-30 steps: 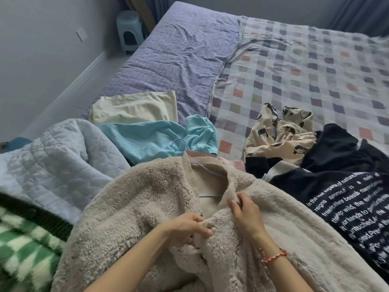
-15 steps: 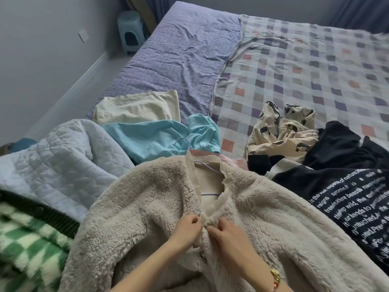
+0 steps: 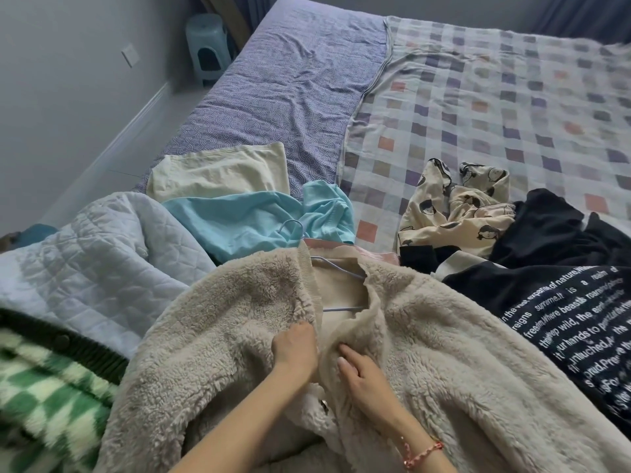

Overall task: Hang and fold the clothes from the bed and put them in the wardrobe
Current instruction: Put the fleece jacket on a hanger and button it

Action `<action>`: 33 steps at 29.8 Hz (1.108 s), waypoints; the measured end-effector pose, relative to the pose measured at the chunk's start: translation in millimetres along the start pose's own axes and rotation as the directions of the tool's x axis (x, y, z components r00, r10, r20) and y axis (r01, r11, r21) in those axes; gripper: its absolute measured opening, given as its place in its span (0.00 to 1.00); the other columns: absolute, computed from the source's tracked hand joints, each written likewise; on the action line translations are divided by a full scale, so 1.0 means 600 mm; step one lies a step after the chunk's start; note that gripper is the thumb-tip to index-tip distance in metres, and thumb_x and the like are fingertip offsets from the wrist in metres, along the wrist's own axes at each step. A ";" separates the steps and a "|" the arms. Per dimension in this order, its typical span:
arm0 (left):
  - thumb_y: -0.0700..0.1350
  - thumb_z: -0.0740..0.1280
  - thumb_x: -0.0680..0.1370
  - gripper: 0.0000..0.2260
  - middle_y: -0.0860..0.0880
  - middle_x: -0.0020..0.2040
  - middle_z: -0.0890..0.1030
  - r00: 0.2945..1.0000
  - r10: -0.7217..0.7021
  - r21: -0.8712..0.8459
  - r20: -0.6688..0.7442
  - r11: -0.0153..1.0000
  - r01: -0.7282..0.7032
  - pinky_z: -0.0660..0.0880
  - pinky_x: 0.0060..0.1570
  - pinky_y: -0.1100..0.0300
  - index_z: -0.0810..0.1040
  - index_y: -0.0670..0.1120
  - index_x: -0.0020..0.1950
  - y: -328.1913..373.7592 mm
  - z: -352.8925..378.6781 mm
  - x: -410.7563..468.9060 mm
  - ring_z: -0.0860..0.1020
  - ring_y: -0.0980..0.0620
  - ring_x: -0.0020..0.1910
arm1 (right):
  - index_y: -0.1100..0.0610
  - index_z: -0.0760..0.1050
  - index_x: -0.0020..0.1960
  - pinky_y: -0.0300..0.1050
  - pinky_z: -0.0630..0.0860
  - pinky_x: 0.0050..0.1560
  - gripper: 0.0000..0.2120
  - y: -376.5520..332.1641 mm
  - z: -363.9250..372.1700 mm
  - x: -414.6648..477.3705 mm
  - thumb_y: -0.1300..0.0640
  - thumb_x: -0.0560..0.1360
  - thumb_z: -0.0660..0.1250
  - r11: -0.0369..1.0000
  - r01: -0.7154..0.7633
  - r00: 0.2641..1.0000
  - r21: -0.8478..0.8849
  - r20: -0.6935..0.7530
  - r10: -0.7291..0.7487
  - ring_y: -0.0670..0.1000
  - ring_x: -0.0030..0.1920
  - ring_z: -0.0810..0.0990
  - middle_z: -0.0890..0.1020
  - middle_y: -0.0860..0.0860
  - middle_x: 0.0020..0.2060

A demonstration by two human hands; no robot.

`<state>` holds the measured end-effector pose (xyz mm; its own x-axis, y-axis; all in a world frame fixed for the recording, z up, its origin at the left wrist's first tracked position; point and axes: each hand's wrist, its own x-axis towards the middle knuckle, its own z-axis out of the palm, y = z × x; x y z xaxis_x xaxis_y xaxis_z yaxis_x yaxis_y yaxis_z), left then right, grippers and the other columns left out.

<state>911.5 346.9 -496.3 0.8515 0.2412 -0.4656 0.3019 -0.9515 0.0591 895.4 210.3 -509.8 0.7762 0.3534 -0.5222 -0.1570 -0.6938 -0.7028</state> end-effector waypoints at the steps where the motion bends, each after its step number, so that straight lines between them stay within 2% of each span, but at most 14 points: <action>1: 0.44 0.58 0.80 0.12 0.45 0.59 0.77 1.000 0.011 -0.027 0.009 1.000 -0.011 0.72 0.54 0.55 0.73 0.43 0.61 -0.004 -0.005 -0.002 0.76 0.46 0.60 | 0.53 0.67 0.70 0.25 0.62 0.56 0.18 -0.009 -0.003 -0.003 0.53 0.81 0.57 0.997 0.011 1.000 0.079 -0.005 -0.010 0.44 0.59 0.71 0.74 0.51 0.61; 3: 0.46 0.60 0.79 0.09 0.46 0.54 0.79 1.000 0.023 -0.212 -0.016 0.977 -0.026 0.71 0.51 0.57 0.77 0.45 0.55 -0.014 -0.007 -0.008 0.77 0.46 0.56 | 0.53 0.72 0.67 0.23 0.64 0.50 0.16 -0.023 -0.004 -0.009 0.56 0.80 0.59 0.984 0.053 0.998 0.170 -0.039 -0.047 0.42 0.50 0.72 0.75 0.52 0.53; 5: 0.45 0.63 0.78 0.06 0.47 0.46 0.81 0.996 0.052 -0.488 -0.074 0.869 -0.081 0.70 0.45 0.59 0.78 0.45 0.47 -0.026 0.001 -0.016 0.78 0.48 0.49 | 0.55 0.74 0.64 0.25 0.66 0.48 0.14 -0.030 -0.004 -0.010 0.59 0.79 0.61 0.966 0.066 0.996 0.249 -0.083 -0.046 0.43 0.46 0.73 0.76 0.55 0.49; 7: 0.40 0.66 0.77 0.04 0.48 0.38 0.80 0.998 0.053 -0.734 -0.030 0.677 -0.058 0.72 0.39 0.60 0.78 0.44 0.42 -0.030 0.007 -0.027 0.78 0.52 0.37 | 0.56 0.76 0.61 0.27 0.69 0.49 0.13 -0.034 -0.007 -0.012 0.61 0.78 0.63 0.942 0.079 0.994 0.326 -0.103 -0.048 0.44 0.47 0.75 0.77 0.54 0.49; 9: 0.36 0.66 0.77 0.05 0.47 0.33 0.78 0.997 0.042 -0.905 0.072 0.422 0.048 0.73 0.29 0.63 0.77 0.42 0.41 -0.031 0.007 -0.036 0.76 0.57 0.27 | 0.54 0.79 0.57 0.29 0.71 0.50 0.11 -0.041 -0.012 -0.010 0.63 0.77 0.64 0.935 0.090 0.992 0.343 -0.119 -0.052 0.44 0.48 0.78 0.80 0.47 0.47; 11: 0.34 0.66 0.76 0.02 0.46 0.33 0.78 0.992 0.044 -0.958 0.118 0.268 0.102 0.72 0.26 0.67 0.77 0.38 0.43 -0.026 0.009 -0.043 0.76 0.60 0.25 | 0.50 0.81 0.48 0.31 0.73 0.47 0.12 -0.044 -0.017 -0.005 0.65 0.76 0.65 0.930 0.090 0.988 0.357 -0.152 -0.037 0.42 0.44 0.80 0.82 0.42 0.40; 13: 0.33 0.68 0.74 0.01 0.46 0.33 0.80 0.992 0.039 -0.974 0.117 0.198 0.107 0.72 0.27 0.69 0.77 0.37 0.43 -0.019 0.013 -0.047 0.78 0.61 0.27 | 0.49 0.81 0.38 0.33 0.74 0.39 0.13 -0.049 -0.025 0.004 0.65 0.74 0.66 0.936 0.041 0.987 0.351 -0.160 0.016 0.41 0.35 0.80 0.82 0.42 0.30; 16: 0.32 0.69 0.73 0.01 0.48 0.31 0.81 0.989 0.030 -0.986 0.142 0.096 0.138 0.73 0.29 0.68 0.78 0.36 0.43 -0.017 0.024 -0.044 0.79 0.59 0.28 | 0.63 0.81 0.36 0.38 0.72 0.26 0.11 -0.058 -0.040 0.016 0.67 0.74 0.64 0.901 -0.114 0.989 0.419 -0.039 0.143 0.46 0.23 0.75 0.79 0.51 0.25; 18: 0.32 0.68 0.73 0.02 0.49 0.30 0.82 0.986 0.031 -0.985 0.161 0.060 0.159 0.75 0.30 0.66 0.79 0.37 0.42 -0.020 0.029 -0.041 0.79 0.58 0.28 | 0.70 0.79 0.39 0.37 0.73 0.22 0.09 -0.065 -0.047 0.021 0.69 0.74 0.62 0.885 -0.177 0.984 0.430 0.060 0.168 0.47 0.20 0.75 0.77 0.57 0.24; 21: 0.31 0.66 0.74 0.05 0.48 0.31 0.82 0.982 0.021 -0.982 0.186 0.040 0.185 0.76 0.31 0.66 0.80 0.38 0.42 -0.021 0.034 -0.037 0.80 0.57 0.29 | 0.68 0.78 0.37 0.38 0.75 0.22 0.09 -0.067 -0.054 0.026 0.68 0.74 0.64 0.926 -0.167 0.985 0.339 0.094 0.143 0.47 0.20 0.77 0.77 0.56 0.23; 24: 0.41 0.66 0.77 0.10 0.43 0.32 0.80 0.968 -0.069 -0.971 0.240 -0.015 0.240 0.75 0.31 0.60 0.80 0.37 0.39 -0.013 0.040 -0.031 0.77 0.48 0.31 | 0.60 0.77 0.29 0.39 0.75 0.25 0.13 -0.072 -0.047 0.031 0.66 0.71 0.65 0.989 -0.071 0.997 0.130 0.017 0.069 0.45 0.21 0.76 0.78 0.54 0.23; 26: 0.51 0.69 0.75 0.16 0.43 0.32 0.78 0.963 -0.126 -0.970 0.238 0.026 0.243 0.71 0.32 0.58 0.77 0.39 0.36 -0.003 0.045 -0.030 0.75 0.49 0.32 | 0.55 0.71 0.25 0.33 0.70 0.26 0.15 -0.076 -0.038 0.031 0.64 0.69 0.66 0.999 0.016 0.995 -0.045 -0.094 -0.020 0.43 0.21 0.73 0.75 0.48 0.22; 29: 0.44 0.72 0.73 0.10 0.47 0.29 0.79 0.943 -0.243 -0.969 0.228 0.037 0.244 0.71 0.31 0.59 0.78 0.41 0.34 0.007 0.054 -0.031 0.75 0.50 0.31 | 0.50 0.65 0.26 0.31 0.64 0.28 0.17 -0.074 -0.019 0.022 0.63 0.68 0.66 0.986 0.113 0.973 -0.119 -0.186 -0.134 0.40 0.24 0.69 0.70 0.42 0.23; 33: 0.40 0.68 0.76 0.16 0.49 0.24 0.74 0.909 -0.355 -0.965 0.221 0.055 0.256 0.67 0.32 0.56 0.72 0.44 0.28 0.015 0.061 -0.032 0.71 0.51 0.28 | 0.48 0.66 0.29 0.29 0.66 0.30 0.17 -0.057 -0.008 0.013 0.64 0.70 0.67 0.989 0.129 0.962 -0.074 -0.231 -0.143 0.42 0.27 0.73 0.72 0.42 0.25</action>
<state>882.0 326.6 -518.9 0.5718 0.5144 -0.6391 0.6485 0.1938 0.7362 909.7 233.8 -487.7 0.9105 0.2944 -0.2904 -0.0097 -0.6869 -0.7267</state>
